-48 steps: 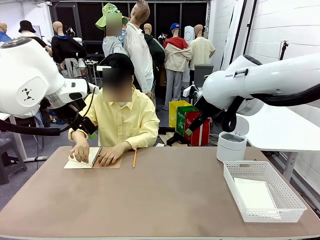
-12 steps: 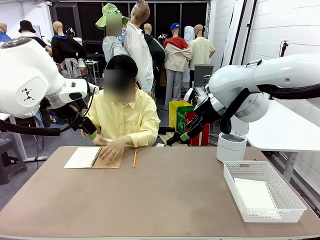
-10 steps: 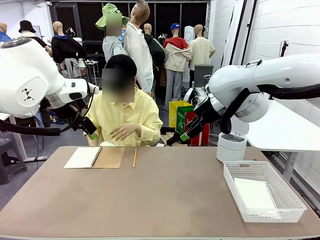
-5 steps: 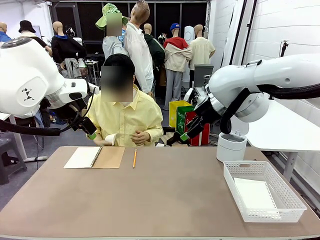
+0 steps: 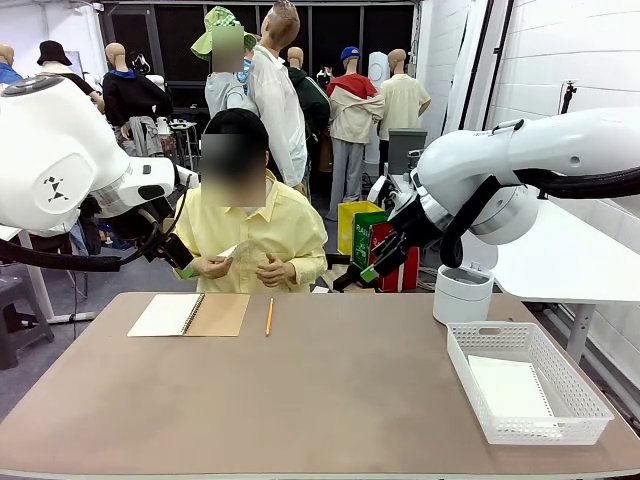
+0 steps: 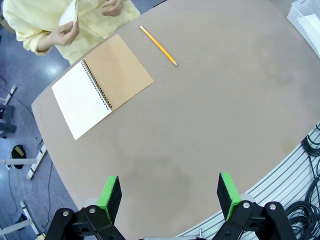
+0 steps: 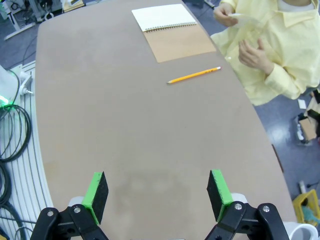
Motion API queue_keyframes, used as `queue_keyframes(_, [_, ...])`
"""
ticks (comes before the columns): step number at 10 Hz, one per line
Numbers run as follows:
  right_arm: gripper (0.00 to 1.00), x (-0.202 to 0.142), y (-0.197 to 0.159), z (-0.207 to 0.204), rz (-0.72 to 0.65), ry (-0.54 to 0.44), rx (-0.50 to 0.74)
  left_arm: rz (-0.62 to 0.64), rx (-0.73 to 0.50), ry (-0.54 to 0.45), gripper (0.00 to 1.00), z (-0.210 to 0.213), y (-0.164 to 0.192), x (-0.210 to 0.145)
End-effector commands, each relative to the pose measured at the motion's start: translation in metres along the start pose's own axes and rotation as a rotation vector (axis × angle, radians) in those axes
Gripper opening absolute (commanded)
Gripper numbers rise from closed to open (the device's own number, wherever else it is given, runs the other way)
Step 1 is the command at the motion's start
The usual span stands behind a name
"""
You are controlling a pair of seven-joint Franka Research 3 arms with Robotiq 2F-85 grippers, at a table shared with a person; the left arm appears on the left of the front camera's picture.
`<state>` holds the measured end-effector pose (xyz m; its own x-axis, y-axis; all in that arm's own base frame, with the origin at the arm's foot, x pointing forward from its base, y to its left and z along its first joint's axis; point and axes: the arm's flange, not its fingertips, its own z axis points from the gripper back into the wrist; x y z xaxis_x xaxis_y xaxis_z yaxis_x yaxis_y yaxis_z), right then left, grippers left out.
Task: Sort the paper based on its condition.
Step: If a person hands you a paper, place it in the Organizing basket , and if it's crumpled, put it in the Trash can.
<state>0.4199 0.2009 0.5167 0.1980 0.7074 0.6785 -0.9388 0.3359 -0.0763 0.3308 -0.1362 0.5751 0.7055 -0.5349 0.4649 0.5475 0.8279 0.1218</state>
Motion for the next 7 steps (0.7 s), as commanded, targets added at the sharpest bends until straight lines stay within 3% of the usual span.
queue_keyframes(1, [1.00,0.0005,-0.0001,0.0002,-0.002,-0.002,-0.002,0.001,-0.004,-0.010,1.00,-0.0009,0.0012,-0.0007])
queue_keyframes(7, [1.00,0.0005,-0.0001,0.0002,-0.002,-0.002,-0.002,0.001,-0.004,-0.010,1.00,-0.0009,0.0012,-0.0007])
